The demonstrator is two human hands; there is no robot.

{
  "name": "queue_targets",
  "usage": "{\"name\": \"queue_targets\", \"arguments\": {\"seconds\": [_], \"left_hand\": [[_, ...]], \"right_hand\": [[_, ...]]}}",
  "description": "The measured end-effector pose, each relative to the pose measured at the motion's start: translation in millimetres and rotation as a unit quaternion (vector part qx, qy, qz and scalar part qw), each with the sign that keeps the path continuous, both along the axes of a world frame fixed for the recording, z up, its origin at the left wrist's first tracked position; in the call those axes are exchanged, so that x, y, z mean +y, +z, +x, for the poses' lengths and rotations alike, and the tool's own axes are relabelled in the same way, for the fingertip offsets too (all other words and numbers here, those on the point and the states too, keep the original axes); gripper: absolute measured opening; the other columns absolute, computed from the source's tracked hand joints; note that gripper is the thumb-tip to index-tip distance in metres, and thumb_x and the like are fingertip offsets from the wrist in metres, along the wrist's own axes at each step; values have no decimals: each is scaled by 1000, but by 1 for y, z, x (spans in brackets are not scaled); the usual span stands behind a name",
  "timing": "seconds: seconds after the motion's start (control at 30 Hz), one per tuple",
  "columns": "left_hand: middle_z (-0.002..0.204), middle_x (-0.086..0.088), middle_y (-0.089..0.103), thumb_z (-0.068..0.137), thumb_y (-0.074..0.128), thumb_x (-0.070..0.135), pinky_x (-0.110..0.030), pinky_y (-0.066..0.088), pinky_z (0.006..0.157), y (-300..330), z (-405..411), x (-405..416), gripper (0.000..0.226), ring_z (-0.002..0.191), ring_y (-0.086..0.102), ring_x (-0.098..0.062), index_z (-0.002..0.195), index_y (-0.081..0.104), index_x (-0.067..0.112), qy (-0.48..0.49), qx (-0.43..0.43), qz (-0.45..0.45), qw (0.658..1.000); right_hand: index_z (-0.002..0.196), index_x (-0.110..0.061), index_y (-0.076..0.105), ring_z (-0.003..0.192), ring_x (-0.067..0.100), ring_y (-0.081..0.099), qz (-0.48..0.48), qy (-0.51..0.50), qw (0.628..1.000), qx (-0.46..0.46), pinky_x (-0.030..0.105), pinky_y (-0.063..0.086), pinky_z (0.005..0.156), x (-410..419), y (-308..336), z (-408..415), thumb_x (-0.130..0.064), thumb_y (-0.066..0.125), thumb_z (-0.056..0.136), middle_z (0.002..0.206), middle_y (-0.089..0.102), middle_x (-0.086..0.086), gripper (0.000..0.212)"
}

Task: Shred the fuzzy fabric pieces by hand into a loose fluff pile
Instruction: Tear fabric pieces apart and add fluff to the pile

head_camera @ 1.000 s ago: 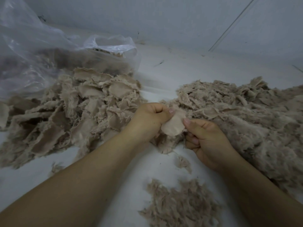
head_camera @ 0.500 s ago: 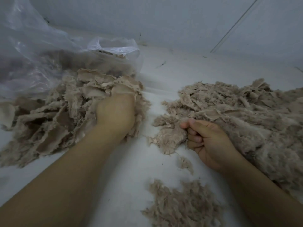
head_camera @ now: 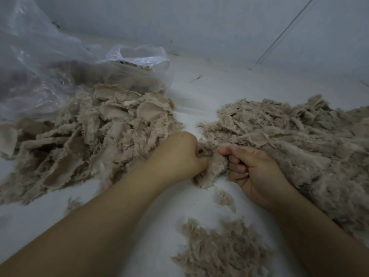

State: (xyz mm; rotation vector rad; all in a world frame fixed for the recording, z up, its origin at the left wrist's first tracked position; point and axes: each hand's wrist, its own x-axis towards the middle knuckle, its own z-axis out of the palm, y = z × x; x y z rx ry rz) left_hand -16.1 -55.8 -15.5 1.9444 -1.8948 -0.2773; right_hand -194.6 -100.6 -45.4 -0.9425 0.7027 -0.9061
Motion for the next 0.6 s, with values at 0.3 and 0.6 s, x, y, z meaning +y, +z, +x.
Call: {"name": "queue_targets", "arguments": {"seconds": [0.3,0.6], "left_hand": [[89,2,42,93,52,20,-41,46,67,-17,-16,-1,13,82,55,-27,84,42,20,-30,10,-82,996],[68,2,54,97,53,8,-24,40,54,-19,-33,0,19,57,47,-7,80,49,15,-54,347,-131,927]], "right_hand": [[97,7,67,41,1,35,6,-9,1000,9,12,27,37,-1,-1,1,-13,53,91,58,44,-2,25],[124,-6,64,45,2,33,-30,16,999,34,13,30,39,1,1,1,-17,65,75,71,48,3,50]]}}
